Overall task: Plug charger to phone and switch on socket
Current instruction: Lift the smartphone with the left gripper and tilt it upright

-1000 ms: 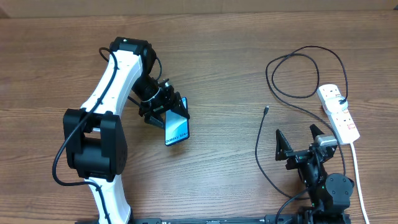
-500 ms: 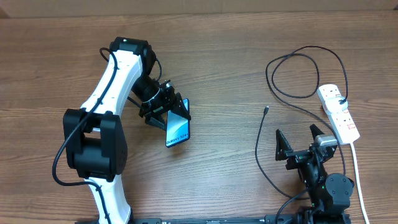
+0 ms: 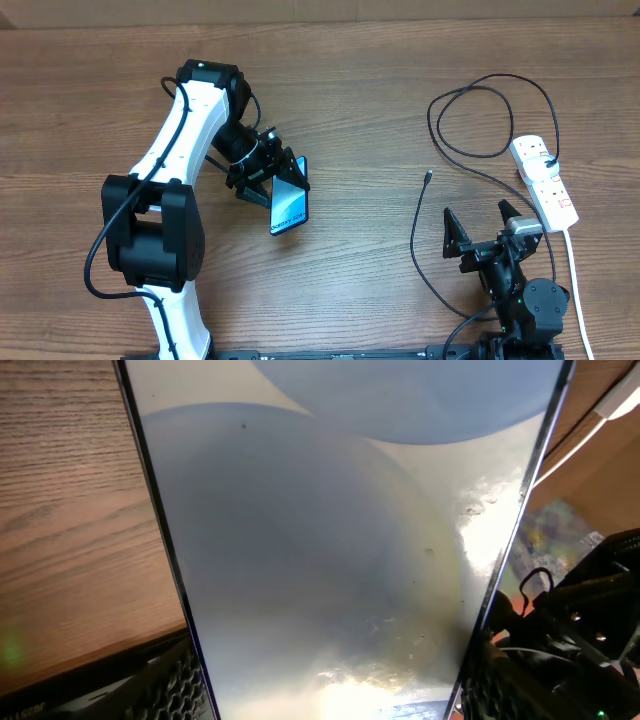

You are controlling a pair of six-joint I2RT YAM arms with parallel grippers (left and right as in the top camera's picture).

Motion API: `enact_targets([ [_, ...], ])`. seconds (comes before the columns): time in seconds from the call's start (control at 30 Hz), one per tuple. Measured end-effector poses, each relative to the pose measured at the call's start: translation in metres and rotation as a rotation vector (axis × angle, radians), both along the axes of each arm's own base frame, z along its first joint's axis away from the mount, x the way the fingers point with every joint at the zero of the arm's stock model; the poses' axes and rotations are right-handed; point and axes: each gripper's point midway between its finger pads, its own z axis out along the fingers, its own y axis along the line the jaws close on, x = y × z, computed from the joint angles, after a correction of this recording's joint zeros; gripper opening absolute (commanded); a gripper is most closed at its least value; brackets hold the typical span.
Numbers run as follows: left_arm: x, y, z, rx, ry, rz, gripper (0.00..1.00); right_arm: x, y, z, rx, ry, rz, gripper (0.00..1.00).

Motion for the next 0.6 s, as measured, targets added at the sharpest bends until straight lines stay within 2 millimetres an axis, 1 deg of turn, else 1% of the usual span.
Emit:
enact_targets([
  [0.33,0.0001,-0.0017,0.0012,-0.011,0.002,0.005,0.46,0.0,0.0,0.0,0.0,0.0,0.0,1.0],
  [0.43,0.0005,-0.0018,0.001,-0.011,0.0,0.005,0.45,0.0,0.0001,-0.0001,0.0,0.0,0.0,1.0],
  [0.6,0.0087,-0.0033,-0.0024,-0.018,-0.041,0.005,0.44,0.0,0.0001,0.0,0.0,0.0,0.0,1.0],
])
